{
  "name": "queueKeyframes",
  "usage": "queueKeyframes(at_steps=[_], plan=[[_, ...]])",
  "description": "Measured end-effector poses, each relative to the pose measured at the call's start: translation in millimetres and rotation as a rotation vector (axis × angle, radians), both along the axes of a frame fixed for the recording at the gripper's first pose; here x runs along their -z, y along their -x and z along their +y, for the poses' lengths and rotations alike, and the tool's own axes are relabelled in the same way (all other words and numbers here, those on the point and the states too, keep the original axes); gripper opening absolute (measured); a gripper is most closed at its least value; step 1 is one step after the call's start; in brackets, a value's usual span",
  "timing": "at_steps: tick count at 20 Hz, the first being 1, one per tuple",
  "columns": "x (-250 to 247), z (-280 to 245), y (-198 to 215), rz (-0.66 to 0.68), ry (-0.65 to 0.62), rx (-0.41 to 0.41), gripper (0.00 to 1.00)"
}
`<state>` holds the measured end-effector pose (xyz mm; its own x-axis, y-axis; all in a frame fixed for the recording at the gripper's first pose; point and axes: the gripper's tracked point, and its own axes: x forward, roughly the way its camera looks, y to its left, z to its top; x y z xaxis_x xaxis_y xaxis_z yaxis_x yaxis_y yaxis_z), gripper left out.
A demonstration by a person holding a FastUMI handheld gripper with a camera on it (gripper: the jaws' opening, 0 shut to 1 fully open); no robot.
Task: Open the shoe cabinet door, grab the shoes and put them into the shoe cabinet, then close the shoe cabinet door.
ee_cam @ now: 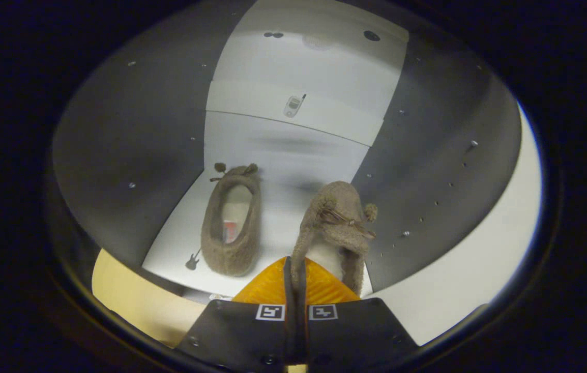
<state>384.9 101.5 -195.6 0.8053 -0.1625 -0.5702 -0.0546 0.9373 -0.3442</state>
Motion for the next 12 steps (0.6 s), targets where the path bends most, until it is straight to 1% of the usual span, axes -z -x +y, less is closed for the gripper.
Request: queueKeyframes(at_steps=[5, 9, 12], plan=[[22, -4, -44, 0.048, 0.01, -0.022, 0.02], [32, 0, -60, 0.058, 0.006, -0.045, 0.03], [41, 5, -64, 0.081, 0.006, -0.059, 0.03]])
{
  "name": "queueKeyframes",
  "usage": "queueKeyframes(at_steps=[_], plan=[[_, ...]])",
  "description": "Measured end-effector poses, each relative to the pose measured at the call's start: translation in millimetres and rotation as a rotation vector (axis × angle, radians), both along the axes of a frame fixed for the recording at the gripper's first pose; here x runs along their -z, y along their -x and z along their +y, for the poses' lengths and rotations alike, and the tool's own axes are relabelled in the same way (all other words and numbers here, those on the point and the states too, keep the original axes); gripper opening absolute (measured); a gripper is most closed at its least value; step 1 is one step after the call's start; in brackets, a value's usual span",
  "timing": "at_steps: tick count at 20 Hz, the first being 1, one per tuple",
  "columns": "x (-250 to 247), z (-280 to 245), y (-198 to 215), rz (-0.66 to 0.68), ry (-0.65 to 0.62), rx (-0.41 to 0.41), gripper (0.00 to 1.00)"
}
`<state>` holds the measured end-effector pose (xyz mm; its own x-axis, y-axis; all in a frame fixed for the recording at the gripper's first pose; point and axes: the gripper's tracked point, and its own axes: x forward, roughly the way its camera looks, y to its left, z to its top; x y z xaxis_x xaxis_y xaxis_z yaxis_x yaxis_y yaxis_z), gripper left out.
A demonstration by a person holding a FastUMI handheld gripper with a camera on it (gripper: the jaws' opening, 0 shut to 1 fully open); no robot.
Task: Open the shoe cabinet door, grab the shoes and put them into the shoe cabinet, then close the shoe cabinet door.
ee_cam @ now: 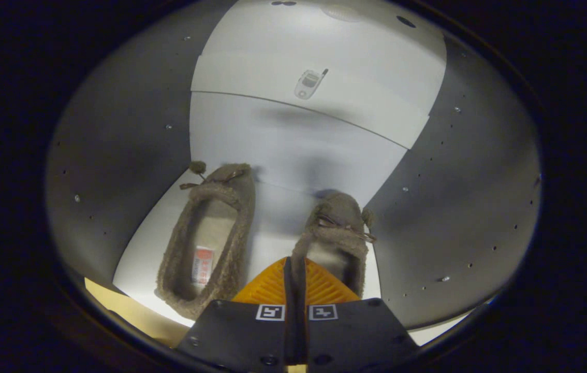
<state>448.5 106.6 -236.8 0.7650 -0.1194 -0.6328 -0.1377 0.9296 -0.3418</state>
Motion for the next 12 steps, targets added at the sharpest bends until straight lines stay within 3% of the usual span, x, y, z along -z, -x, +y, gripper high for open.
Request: queueKeyframes(at_steps=[8, 10, 12], plan=[[0.5, -6.9, 1.4, -0.023, -0.003, 0.082, 0.03], [0.1, -6.5, 1.6, -0.033, -0.009, 0.094, 0.11], [0.1, -8.6, 1.5, -0.037, -0.013, 0.107, 0.11]])
